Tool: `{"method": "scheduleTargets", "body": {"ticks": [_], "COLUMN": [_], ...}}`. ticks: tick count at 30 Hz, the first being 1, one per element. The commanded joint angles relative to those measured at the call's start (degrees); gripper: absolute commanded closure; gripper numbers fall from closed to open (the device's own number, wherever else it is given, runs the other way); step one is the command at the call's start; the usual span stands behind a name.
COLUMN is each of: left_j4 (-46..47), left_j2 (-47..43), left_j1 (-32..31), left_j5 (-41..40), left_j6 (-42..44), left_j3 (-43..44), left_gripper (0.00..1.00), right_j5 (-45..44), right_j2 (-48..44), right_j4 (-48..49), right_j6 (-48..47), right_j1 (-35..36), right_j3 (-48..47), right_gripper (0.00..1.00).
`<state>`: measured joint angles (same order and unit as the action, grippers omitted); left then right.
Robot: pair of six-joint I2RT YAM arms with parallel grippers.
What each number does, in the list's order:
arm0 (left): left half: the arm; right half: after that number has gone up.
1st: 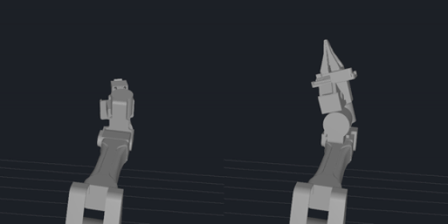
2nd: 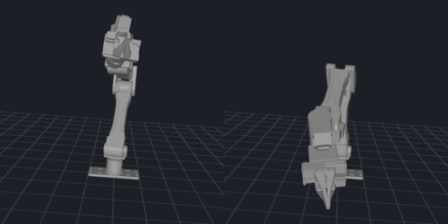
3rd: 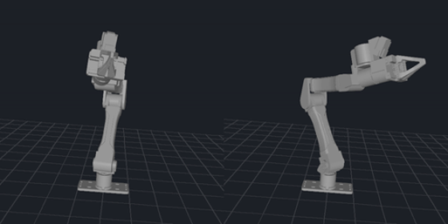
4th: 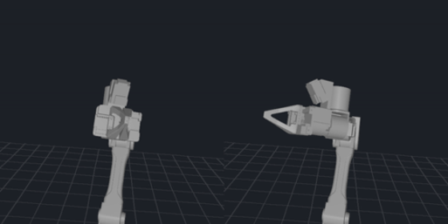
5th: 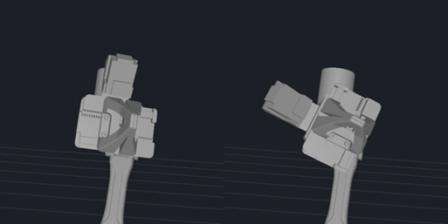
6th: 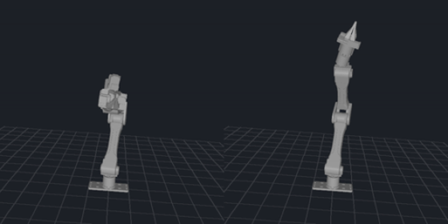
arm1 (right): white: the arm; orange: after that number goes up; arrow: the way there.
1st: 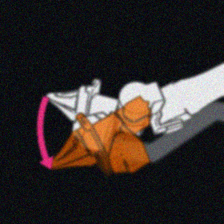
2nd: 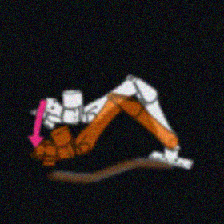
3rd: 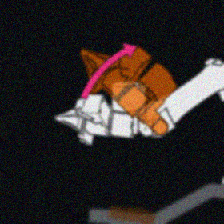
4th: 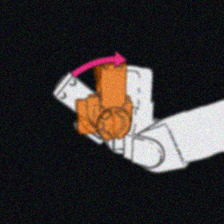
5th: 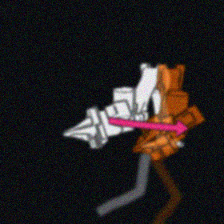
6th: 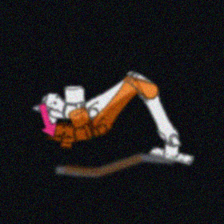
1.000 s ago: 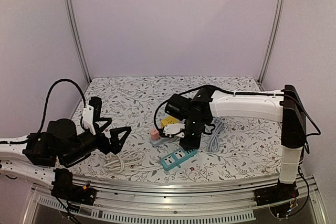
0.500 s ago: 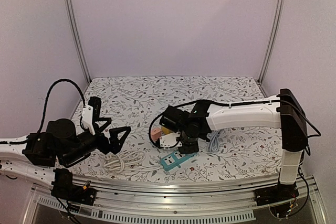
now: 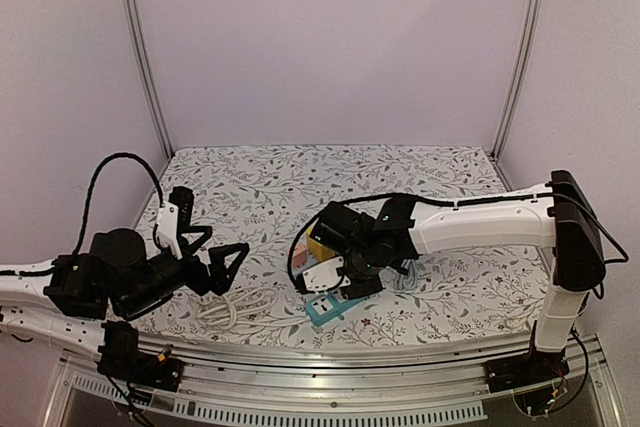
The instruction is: Insert the plug
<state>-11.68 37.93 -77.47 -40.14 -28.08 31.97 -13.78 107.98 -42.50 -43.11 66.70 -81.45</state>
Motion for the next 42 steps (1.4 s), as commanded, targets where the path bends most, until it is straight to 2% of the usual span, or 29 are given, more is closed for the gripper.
{"method": "scheduleTargets", "body": {"ticks": [1,8,29,42], "left_j4": [0.1,0.28,0.61,0.79], "left_j2": [-0.46,-0.5,-0.4,-0.41], "left_j1": [-0.72,-0.74,-0.7,-0.74], "left_j5": [-0.56,-0.55,0.08,0.5], "left_j6": [0.47,0.65,0.72,0.73], "left_j3": [-0.77,-0.94,-0.99,-1.11], "left_gripper": [0.02,0.02,0.02,0.02], "right_j5": [3.16,3.81,-3.11,-3.93], "right_j2": [-1.23,-0.55,-0.94,-2.31], "right_j4": [-0.59,-0.52,4.32,11.24], "right_j6": [-1.49,-1.33,-4.77,-7.73], "right_j1": [1.21,1.49,1.34,0.09], "right_j3": [1.02,2.63,4.87,6.71], "right_gripper": [1.0,1.0,1.0,1.0]}}
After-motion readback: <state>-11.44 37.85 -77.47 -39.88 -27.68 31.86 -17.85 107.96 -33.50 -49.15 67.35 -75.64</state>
